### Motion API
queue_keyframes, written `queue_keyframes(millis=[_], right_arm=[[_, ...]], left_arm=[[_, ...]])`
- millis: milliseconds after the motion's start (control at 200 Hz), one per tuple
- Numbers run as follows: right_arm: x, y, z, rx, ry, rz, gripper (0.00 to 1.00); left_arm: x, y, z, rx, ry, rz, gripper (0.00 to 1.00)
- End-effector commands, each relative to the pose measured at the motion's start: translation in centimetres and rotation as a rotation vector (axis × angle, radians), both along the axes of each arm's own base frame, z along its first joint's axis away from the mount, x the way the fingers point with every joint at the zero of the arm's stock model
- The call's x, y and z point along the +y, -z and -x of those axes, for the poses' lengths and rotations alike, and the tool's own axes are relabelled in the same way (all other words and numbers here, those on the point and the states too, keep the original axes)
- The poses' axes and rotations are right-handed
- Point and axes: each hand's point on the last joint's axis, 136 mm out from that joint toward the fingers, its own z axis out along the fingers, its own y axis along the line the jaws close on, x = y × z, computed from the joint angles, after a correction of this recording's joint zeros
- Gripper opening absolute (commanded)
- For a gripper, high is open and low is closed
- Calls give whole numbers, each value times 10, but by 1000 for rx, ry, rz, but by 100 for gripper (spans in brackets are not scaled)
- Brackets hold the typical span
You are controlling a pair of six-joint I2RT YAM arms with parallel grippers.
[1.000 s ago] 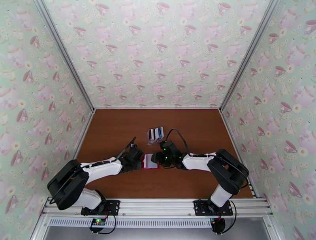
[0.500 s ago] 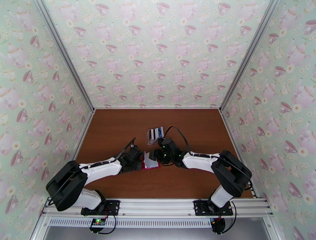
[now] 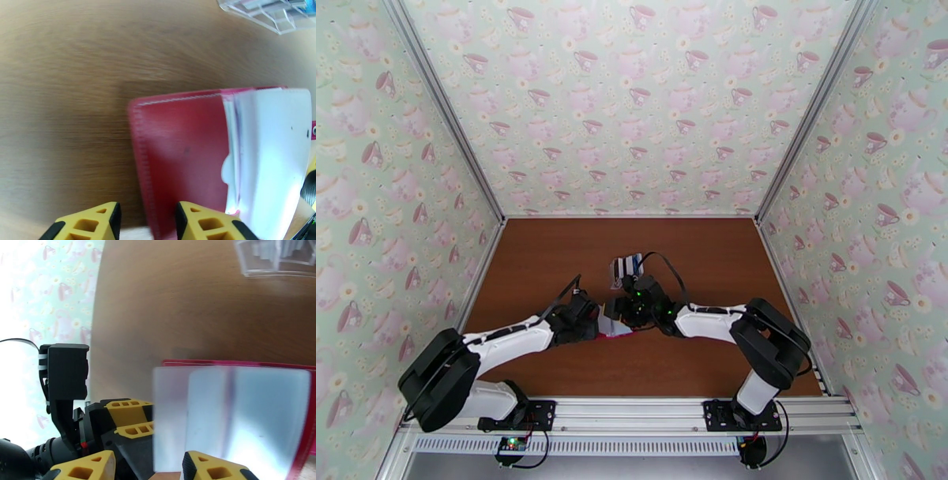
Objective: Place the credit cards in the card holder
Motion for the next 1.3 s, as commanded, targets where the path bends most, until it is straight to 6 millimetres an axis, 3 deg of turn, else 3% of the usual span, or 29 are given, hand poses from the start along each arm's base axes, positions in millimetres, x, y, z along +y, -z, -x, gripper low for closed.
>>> queue_keyframes(millis=[0, 155, 411, 611, 936, 1172, 1297], right_arm=[[15, -8, 1, 17, -24, -60, 51], [22, -1, -1, 41, -31, -77, 51], [36, 20, 0, 95, -49, -97, 51], [33, 26, 0, 99, -38, -77, 51], [17, 71, -7, 132, 59, 32, 51], [3, 87, -19, 156, 201, 65, 51], [8, 79, -24, 156, 220, 11, 51]], left_arm=[[18, -11, 6, 4, -54, -15, 43], [36, -29, 9, -43, -112, 7, 43], [23, -35, 8, -86, -70, 130, 45], [12, -24, 4, -64, -34, 145, 45], [-13, -5, -4, -10, 17, 210, 45], [-3, 7, -2, 16, -16, 155, 44], [0, 20, -2, 56, -17, 104, 43]])
